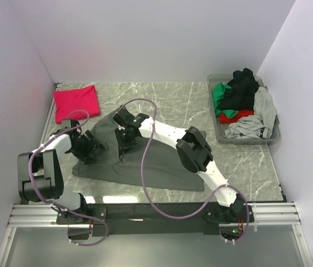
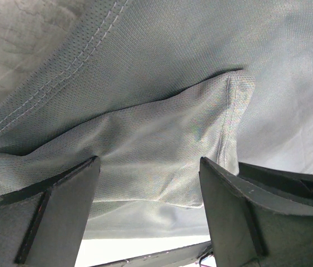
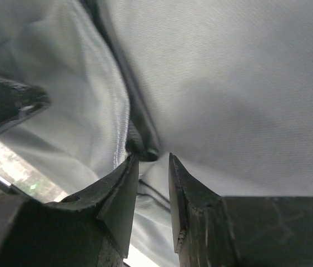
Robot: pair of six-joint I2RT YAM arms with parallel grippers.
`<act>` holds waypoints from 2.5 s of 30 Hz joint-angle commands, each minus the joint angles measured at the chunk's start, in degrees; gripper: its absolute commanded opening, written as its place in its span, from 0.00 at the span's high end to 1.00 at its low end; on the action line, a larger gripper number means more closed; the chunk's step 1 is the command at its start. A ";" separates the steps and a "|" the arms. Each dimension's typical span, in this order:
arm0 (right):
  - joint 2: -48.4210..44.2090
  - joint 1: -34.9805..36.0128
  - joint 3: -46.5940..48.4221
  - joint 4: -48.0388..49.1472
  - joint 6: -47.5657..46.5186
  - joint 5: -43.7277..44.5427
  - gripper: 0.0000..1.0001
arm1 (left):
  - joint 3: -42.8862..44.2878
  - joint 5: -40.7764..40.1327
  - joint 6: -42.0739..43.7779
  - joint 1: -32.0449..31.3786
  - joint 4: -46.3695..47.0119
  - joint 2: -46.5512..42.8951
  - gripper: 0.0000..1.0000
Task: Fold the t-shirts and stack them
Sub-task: Fold the tshirt
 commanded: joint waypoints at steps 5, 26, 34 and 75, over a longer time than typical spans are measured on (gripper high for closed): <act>0.71 1.25 4.71 0.71 -0.90 -1.04 0.64 | -4.33 -7.87 2.59 -1.15 1.04 5.61 0.19; 4.14 2.75 6.29 -1.57 -1.86 -0.69 0.63 | -4.15 -7.87 2.59 -1.50 0.96 6.05 0.19; 3.97 2.84 4.81 -4.03 -2.66 3.26 0.78 | -4.15 -7.96 2.59 -1.68 1.04 6.49 0.19; -5.27 1.61 -1.27 0.62 -1.42 -1.39 0.76 | -3.10 -12.79 2.15 -2.91 -0.19 11.59 0.20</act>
